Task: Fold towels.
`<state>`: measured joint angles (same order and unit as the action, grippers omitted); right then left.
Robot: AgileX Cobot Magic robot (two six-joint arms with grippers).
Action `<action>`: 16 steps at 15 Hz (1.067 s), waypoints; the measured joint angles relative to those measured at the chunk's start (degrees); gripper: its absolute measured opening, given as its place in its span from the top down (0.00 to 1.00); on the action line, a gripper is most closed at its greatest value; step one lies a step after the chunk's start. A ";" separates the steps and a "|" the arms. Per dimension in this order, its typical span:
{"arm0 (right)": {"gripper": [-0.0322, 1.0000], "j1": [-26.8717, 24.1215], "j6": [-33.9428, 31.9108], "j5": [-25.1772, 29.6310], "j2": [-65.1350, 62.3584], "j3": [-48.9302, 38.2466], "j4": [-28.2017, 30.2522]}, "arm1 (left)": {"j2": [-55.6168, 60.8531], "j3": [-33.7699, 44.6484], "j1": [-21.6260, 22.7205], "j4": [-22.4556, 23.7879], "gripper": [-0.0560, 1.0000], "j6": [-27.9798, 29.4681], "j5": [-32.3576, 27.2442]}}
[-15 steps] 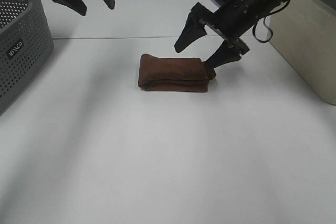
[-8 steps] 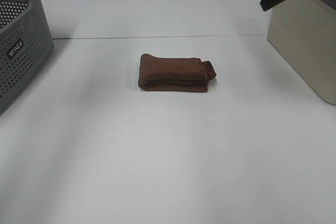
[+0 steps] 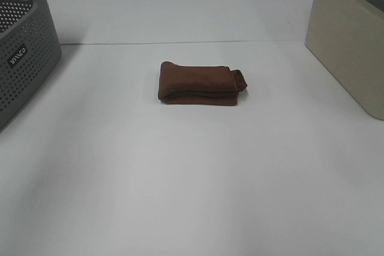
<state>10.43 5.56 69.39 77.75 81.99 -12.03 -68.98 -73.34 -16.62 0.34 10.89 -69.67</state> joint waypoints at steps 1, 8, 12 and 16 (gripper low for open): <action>0.09 0.00 0.00 0.00 -4.01 -4.87 1.38 | 4.93 4.07 0.00 0.00 0.36 0.00 0.00; 0.09 0.00 -0.80 0.17 -39.99 -38.50 6.36 | 49.33 31.23 0.00 -0.80 0.36 -2.98 -0.23; 0.09 0.00 -0.80 -1.03 -58.84 -47.61 9.45 | 62.57 38.04 0.00 -1.32 0.36 -5.84 -0.29; 0.09 0.00 1.43 -3.84 -70.02 -51.22 8.94 | 64.11 42.40 0.00 -5.04 0.36 -9.34 3.55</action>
<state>10.43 6.99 65.55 7.73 30.77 -3.09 -4.87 -30.94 -16.62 -4.70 1.55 -66.12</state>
